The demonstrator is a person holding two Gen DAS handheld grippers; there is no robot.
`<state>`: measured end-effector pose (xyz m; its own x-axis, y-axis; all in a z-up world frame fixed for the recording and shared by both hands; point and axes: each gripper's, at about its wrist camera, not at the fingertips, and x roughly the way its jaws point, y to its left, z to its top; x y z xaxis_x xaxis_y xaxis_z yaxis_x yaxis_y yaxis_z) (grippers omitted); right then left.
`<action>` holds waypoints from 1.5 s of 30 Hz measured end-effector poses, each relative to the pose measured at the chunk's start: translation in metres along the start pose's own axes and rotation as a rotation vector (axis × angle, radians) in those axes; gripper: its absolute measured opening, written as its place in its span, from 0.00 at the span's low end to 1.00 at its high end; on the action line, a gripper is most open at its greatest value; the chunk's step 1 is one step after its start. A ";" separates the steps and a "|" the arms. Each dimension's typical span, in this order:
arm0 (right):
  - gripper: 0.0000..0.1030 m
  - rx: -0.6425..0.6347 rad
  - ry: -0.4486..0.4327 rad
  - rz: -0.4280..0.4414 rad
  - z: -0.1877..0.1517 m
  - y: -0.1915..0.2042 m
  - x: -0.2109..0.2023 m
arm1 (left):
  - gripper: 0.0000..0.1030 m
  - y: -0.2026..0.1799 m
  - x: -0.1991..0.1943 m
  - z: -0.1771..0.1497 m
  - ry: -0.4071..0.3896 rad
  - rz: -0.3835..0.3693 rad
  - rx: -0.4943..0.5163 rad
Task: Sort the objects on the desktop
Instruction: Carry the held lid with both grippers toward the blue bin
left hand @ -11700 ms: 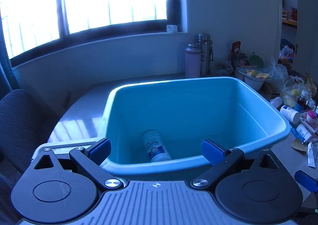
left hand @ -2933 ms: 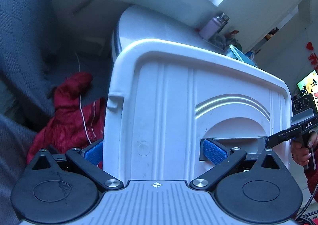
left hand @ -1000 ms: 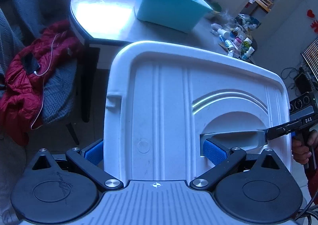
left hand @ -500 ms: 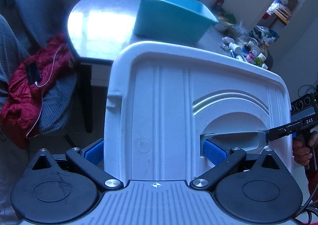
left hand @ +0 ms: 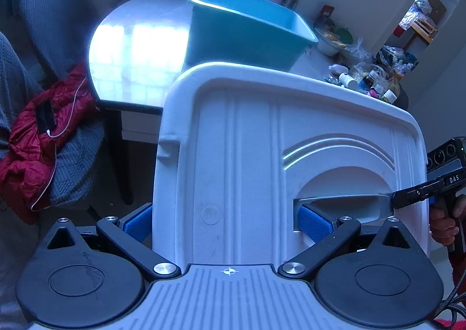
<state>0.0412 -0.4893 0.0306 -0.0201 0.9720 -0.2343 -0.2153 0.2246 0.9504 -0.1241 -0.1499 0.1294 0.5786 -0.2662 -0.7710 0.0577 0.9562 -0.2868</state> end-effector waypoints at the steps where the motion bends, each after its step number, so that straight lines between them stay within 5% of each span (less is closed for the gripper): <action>1: 0.16 -0.006 -0.002 -0.006 0.000 0.001 0.001 | 0.99 0.002 0.001 -0.001 -0.004 -0.004 -0.003; 10: 0.16 -0.069 -0.036 -0.066 -0.005 0.019 0.000 | 0.99 0.020 0.009 -0.004 -0.023 -0.062 -0.001; 19: 0.16 -0.057 -0.087 -0.021 -0.018 0.004 0.000 | 0.99 0.018 0.005 0.005 -0.014 -0.029 0.042; 45: 0.18 -0.092 -0.099 -0.098 -0.031 0.016 -0.002 | 0.99 0.027 0.009 -0.001 -0.001 -0.080 0.023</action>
<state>0.0072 -0.4902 0.0397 0.1012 0.9488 -0.2993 -0.3005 0.3160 0.8999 -0.1177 -0.1262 0.1142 0.5722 -0.3419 -0.7454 0.1223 0.9344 -0.3347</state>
